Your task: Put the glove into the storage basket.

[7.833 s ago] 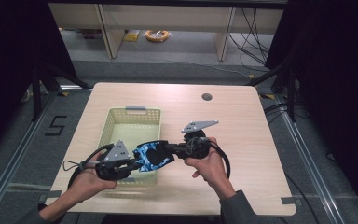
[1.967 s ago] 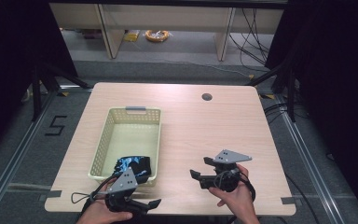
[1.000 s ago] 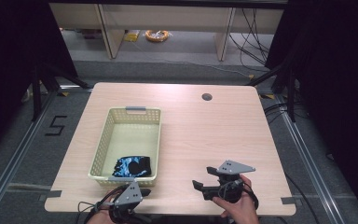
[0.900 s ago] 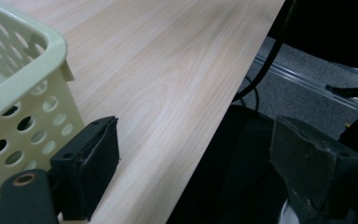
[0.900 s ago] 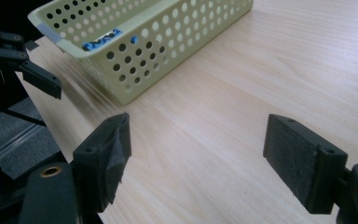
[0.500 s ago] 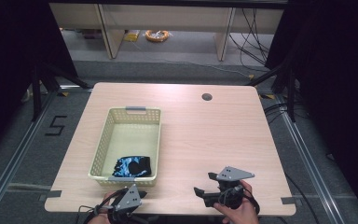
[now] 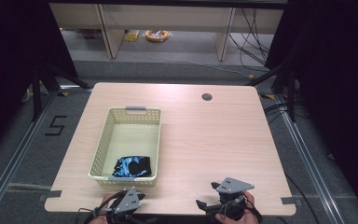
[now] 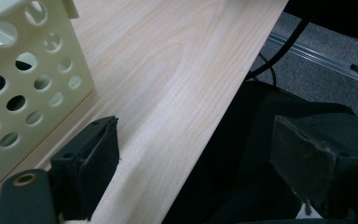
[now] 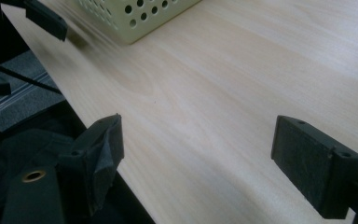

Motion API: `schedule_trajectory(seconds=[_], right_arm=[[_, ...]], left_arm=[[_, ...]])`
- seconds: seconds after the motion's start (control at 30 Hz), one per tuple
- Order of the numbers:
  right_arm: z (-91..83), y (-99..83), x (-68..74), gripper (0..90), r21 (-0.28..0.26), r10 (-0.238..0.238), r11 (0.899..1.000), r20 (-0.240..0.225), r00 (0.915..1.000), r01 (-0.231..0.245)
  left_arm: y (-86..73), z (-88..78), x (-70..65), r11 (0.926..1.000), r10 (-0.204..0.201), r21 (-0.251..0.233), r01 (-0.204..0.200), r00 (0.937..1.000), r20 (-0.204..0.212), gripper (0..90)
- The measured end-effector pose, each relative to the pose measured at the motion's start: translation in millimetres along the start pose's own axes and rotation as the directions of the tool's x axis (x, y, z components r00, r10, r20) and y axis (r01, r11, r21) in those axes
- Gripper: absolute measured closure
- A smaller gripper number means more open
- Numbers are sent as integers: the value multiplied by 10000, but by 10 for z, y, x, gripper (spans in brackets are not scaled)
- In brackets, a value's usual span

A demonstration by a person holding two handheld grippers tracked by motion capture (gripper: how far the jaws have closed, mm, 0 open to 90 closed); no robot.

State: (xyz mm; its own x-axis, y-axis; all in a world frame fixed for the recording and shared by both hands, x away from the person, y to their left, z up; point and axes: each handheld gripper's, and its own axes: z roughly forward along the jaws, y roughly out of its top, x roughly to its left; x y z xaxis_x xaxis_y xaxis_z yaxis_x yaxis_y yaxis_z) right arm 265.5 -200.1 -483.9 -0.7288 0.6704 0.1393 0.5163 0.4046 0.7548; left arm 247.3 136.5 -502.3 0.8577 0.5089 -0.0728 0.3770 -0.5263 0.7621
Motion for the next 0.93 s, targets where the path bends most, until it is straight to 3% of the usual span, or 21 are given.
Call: schedule_trajectory(seconds=[0.03, 0.17, 0.27, 0.4, 0.47, 0.5, 0.53, 0.6, 0.63, 0.67, 0.7, 0.73, 0.8, 0.93], right_arm=[[6, -9, 5, 181, -20, -134, 9999, 14, 9999, 134], [-13, -50, 28, 173, 169, -283, 9995, 242, 9993, 279], [-39, -84, 45, 170, 336, -144, 9993, 166, 9998, 138], [-65, -123, 56, 168, 333, -139, 9994, 154, 9998, 134], [-68, -141, 64, 169, 369, -207, 9991, 236, 9995, 199], [-70, -147, 60, 168, 398, -307, 9988, 252, 9992, 297], [-67, -155, 60, 168, 424, -362, 9985, 258, 9990, 351], [-73, -165, 71, 168, 497, -338, 9982, 192, 9992, 328], [-71, -167, 57, 168, 481, -573, 9973, 184, 9982, 563], [-71, -168, 52, 168, 476, -631, 9969, 224, 9978, 620], [-79, -173, 69, 168, 527, -362, 9980, 285, 9989, 346], [-80, -171, 58, 168, 483, -481, 9977, 299, 9984, 466], [-83, -172, 55, 168, 477, -523, 9976, 326, 9981, 507], [-78, -174, 58, 170, 515, -424, 9979, 391, 9983, 403]], left_arm=[[-8, 1, -15, 9995, -312, -37, 312, 9995, 0, 153], [-16, -4, -17, 9994, -331, -44, 331, 9995, -7, 153], [-17, -5, 3, 9996, -261, 119, 259, 9996, 107, 153], [-20, -1, -12, 9989, -460, -76, 461, 9989, 83, 153], [-21, 5, -4, 9993, -375, 16, 375, 9993, 79, 153], [-15, -14, 17, 9998, 94, 170, -94, 10000, -10, 153], [-21, -9, 1, 9997, -203, 135, 204, 9998, -21, 153], [-21, 4, 4, 9996, -239, 130, 240, 9997, -19, 153], [-22, 4, 5, 9995, -284, 101, 285, 9996, -33, 153], [-19, 0, 13, 9999, -95, 55, 95, 10000, 2, 154], [-19, -1, 12, 10000, -72, 55, 72, 10000, 10, 153], [-17, -5, 21, 9998, 86, 174, -86, 10000, -17, 153], [-21, 5, 4, 9996, -207, 185, 207, 9998, 8, 153], [-22, 13, 3, 9996, -236, 132, 235, 9997, 83, 153]])
